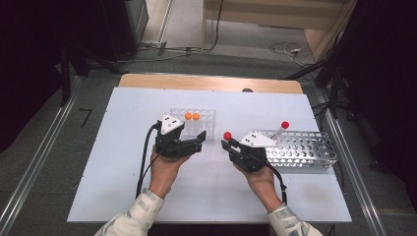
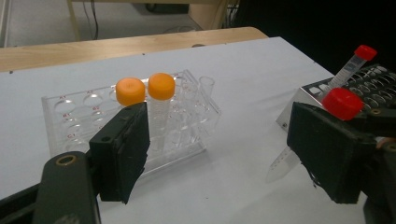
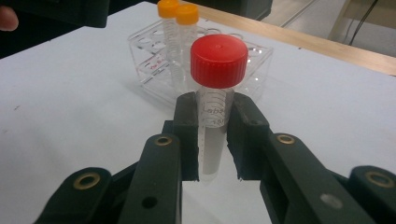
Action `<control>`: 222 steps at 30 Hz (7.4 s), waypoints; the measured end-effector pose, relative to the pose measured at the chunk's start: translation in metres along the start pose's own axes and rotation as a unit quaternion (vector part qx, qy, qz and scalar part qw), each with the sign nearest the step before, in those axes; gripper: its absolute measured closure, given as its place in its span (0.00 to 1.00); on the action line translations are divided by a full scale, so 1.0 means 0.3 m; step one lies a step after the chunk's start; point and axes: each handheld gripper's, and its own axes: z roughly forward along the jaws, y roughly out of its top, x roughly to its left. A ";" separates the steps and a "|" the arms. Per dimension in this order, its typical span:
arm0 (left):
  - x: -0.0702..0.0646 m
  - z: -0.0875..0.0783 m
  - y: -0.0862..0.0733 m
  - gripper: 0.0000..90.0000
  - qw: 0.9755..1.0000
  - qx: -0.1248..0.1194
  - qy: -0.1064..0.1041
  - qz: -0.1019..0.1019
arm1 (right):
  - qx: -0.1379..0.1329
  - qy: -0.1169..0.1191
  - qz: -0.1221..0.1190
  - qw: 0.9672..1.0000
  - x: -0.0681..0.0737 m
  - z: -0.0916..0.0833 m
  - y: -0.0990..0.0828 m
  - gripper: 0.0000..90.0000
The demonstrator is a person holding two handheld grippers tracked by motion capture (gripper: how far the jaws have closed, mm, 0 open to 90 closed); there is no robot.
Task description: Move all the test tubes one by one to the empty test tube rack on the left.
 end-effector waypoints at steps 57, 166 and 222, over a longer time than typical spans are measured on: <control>0.013 0.001 -0.008 0.78 0.998 0.013 -0.050 0.020 | 0.028 0.051 -0.012 0.998 0.077 0.054 0.031 0.28; 0.138 0.028 0.045 0.25 0.999 0.003 0.038 -0.009 | 0.002 -0.147 0.112 0.983 -0.401 -0.187 -0.117 0.44; 0.077 0.032 0.043 0.25 1.000 0.003 0.021 0.004 | -0.018 -0.055 0.035 0.998 -0.139 -0.096 0.074 0.80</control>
